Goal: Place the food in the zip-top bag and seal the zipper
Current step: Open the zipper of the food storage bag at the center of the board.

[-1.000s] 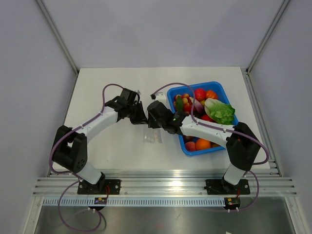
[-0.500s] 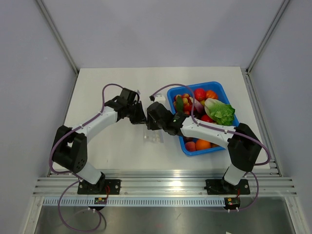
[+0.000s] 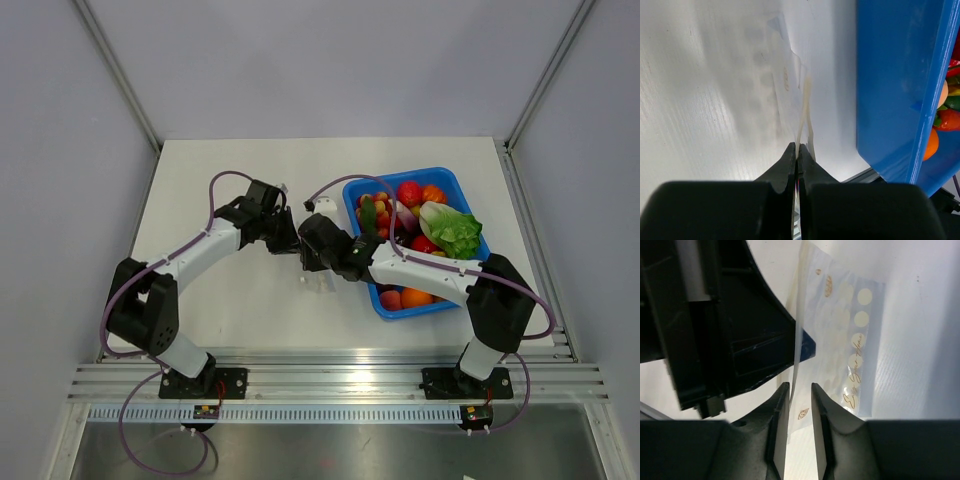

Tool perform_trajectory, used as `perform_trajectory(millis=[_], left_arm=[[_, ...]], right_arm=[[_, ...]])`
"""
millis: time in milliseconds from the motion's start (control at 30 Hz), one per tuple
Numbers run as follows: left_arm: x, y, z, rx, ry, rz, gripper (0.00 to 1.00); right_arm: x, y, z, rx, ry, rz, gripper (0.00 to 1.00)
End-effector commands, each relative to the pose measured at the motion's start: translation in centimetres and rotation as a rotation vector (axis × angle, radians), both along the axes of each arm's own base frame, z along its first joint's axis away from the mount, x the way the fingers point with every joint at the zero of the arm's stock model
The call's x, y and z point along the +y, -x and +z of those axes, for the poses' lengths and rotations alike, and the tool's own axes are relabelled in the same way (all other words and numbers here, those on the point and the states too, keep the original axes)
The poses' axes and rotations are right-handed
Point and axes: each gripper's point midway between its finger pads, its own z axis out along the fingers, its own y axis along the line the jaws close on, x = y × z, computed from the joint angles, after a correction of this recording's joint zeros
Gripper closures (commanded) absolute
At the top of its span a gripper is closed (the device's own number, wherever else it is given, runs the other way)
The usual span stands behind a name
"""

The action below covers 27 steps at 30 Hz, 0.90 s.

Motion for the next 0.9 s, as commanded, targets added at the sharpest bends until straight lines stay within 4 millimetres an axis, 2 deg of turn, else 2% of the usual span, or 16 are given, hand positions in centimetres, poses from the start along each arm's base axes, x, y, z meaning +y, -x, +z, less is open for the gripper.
perform_trajectory(millis=[0, 133, 300, 333, 400, 433, 467, 533, 567, 633, 667, 800, 833, 867], left_arm=[[-0.6, -1.0, 3.8, -0.103, 0.053, -0.017, 1.00], [-0.5, -0.8, 3.6, -0.098, 0.045, -0.018, 1.00], [-0.7, -0.6, 4.2, -0.102, 0.065, -0.025, 1.00], [-0.7, -0.6, 4.3, -0.105, 0.067, -0.025, 1.00], [-0.8, -0.5, 4.6, -0.108, 0.074, -0.035, 1.00], [-0.8, -0.4, 4.6, -0.107, 0.072, -0.039, 1.00], [-0.7, -0.3, 4.6, -0.107, 0.069, -0.043, 1.00], [-0.7, -0.2, 4.6, -0.109, 0.064, -0.050, 1.00], [-0.6, -0.1, 4.5, -0.107, 0.058, -0.050, 1.00], [-0.4, -0.1, 4.5, -0.106, 0.047, -0.055, 1.00], [-0.4, -0.3, 4.5, -0.109, 0.040, -0.053, 1.00], [0.2, -0.9, 4.2, -0.107, -0.008, -0.047, 1.00], [0.3, -2.1, 5.7, -0.146, -0.013, -0.042, 1.00], [0.6, -2.7, 6.3, -0.158, -0.025, -0.040, 1.00]], right_arm=[[-0.3, -0.9, 2.2, -0.057, -0.007, -0.053, 0.70], [-0.3, -1.0, 2.7, -0.072, -0.022, -0.055, 0.70], [0.6, -1.7, 2.5, -0.076, -0.009, -0.052, 0.70], [0.6, -1.9, 1.9, -0.071, 0.013, -0.057, 0.69], [0.9, -3.1, 3.0, -0.102, 0.015, -0.076, 0.69], [0.8, -3.6, 2.6, -0.101, 0.041, -0.083, 0.69], [1.0, -4.2, 3.7, -0.116, 0.028, -0.093, 0.69], [0.3, -5.8, 3.6, -0.115, 0.041, -0.117, 0.71], [0.4, -6.3, 4.3, -0.113, 0.022, -0.114, 0.79], [-0.6, -7.7, 4.5, -0.107, 0.015, -0.140, 0.91], [-0.7, -7.9, 4.7, -0.103, 0.007, -0.135, 1.00], [-1.7, -8.7, 5.4, -0.128, 0.022, -0.132, 1.00], [-1.8, -9.0, 6.5, -0.147, 0.021, -0.124, 1.00], [-1.9, -9.3, 7.2, -0.159, 0.020, -0.125, 1.00]])
